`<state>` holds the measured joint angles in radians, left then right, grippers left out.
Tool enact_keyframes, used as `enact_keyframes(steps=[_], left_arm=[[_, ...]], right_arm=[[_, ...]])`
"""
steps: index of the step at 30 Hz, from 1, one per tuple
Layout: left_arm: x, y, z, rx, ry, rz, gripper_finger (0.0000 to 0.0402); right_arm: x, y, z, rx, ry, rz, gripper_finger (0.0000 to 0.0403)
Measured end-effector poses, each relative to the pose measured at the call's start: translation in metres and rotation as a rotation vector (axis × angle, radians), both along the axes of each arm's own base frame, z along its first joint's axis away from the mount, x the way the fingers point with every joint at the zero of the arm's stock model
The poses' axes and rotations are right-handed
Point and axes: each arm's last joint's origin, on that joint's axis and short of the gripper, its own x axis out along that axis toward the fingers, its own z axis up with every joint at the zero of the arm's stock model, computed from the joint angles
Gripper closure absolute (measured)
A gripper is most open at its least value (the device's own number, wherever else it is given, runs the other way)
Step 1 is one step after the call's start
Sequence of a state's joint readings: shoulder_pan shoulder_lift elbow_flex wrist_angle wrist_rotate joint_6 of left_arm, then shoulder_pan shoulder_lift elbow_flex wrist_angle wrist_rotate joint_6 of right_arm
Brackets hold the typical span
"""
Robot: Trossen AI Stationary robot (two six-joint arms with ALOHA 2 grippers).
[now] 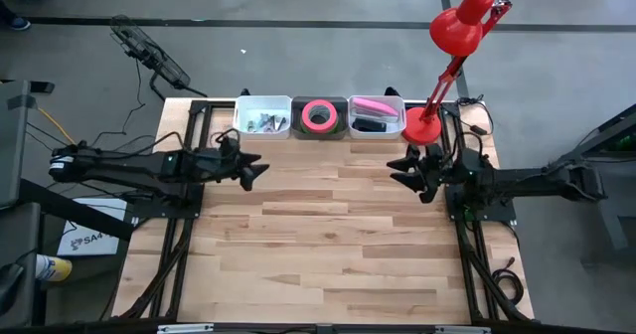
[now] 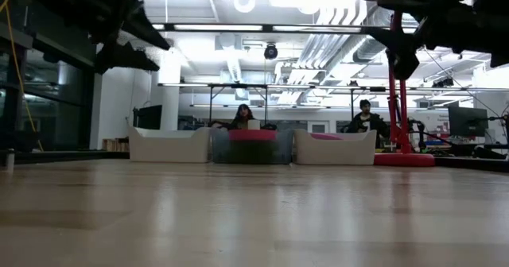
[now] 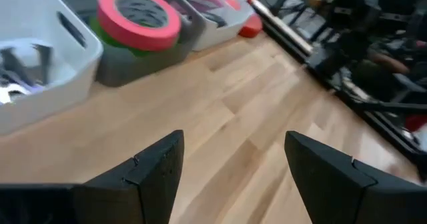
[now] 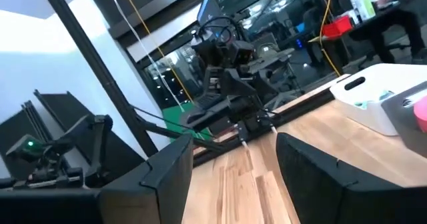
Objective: Pick and place Stapler, Stapler remover, tape
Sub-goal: Return to Home Position
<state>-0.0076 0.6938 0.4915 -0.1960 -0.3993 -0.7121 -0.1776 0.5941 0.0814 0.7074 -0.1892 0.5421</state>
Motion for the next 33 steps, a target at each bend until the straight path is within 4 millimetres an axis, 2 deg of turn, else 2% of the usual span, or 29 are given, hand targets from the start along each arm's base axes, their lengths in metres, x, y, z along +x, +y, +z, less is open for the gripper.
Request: enact_keyframes(steps=[6,13,17,24,33], left_arm=[[-0.014,-0.008,-0.022,-0.026,-0.044,-0.017,0.0145],[-0.030,-0.007,-0.032,-0.014,-0.060,-0.016,0.0145],[-0.044,-0.005,-0.030,-0.003,-0.074,0.002,0.0145],[-0.066,-0.004,-0.029,0.003,-0.105,0.002,0.0145],[-0.078,-0.003,-0.029,0.025,-0.121,-0.006,0.0145]], right_arm=[[0.003,0.017,0.000,-0.078,-0.009,-0.016,0.0196],[-0.001,0.026,0.006,-0.131,-0.078,0.104,0.0196],[-0.005,0.026,0.010,-0.133,-0.111,0.124,0.0197],[-0.013,0.024,0.016,-0.158,-0.152,0.043,0.0197],[-0.029,0.023,0.022,-0.169,-0.207,0.013,0.0197]])
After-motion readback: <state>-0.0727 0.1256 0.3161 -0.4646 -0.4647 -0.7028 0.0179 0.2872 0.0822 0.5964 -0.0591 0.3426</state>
